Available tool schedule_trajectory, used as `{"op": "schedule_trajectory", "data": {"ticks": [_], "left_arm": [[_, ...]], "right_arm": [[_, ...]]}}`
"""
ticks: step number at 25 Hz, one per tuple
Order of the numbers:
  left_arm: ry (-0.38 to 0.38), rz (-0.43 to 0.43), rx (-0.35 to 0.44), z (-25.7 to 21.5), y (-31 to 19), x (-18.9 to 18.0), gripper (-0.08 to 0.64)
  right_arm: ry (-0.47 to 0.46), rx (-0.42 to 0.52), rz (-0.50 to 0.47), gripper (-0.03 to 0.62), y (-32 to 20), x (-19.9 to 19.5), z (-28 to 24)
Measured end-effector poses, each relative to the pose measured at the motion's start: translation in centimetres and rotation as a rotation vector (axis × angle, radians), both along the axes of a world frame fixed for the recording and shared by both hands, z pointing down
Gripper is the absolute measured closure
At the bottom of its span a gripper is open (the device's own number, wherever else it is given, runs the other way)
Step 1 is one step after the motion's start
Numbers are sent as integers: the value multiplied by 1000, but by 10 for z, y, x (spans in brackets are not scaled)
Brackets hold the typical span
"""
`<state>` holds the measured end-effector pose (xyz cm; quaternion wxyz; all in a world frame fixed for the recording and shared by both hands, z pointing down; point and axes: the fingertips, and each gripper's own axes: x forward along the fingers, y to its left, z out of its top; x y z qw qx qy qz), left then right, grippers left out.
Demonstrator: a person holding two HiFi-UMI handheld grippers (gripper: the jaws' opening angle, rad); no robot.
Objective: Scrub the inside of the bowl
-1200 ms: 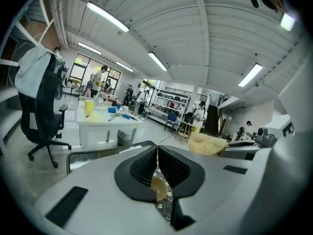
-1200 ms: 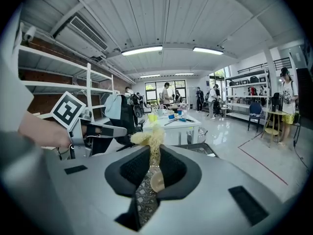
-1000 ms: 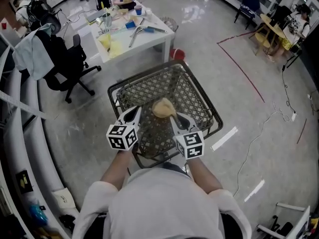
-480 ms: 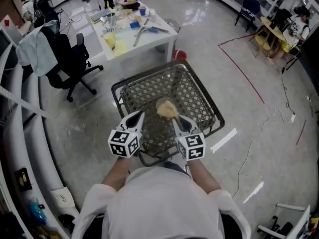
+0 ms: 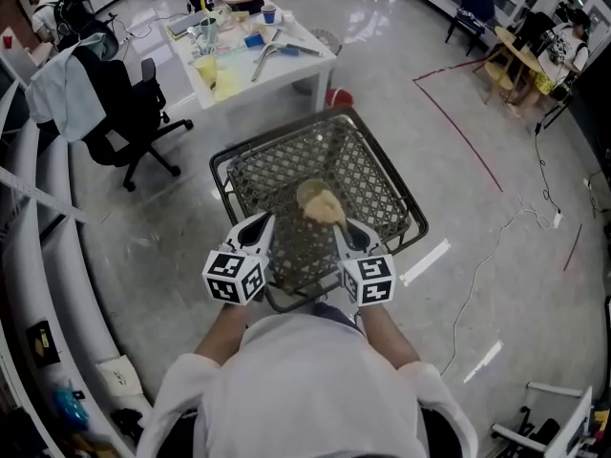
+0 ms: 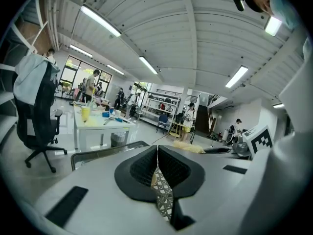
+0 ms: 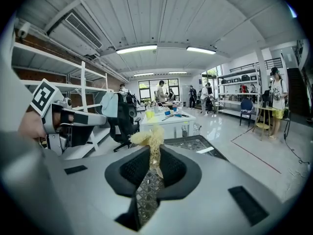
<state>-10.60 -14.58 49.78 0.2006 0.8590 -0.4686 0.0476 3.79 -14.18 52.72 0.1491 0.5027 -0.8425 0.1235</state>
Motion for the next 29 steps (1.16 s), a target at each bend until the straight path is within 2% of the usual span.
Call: {"op": "schedule_trajectory", "data": {"ticks": [8, 19, 29], "left_arm": [[16, -8, -10, 3, -1, 1, 522], [-2, -22, -10, 6, -6, 7, 523], [23, -33, -32, 11, -14, 12, 523]], "right_arm": [[6, -1, 1, 525, 0, 1, -1], [6, -6, -8, 524, -7, 5, 2], [-1, -6, -14, 523, -16, 9, 3]]}}
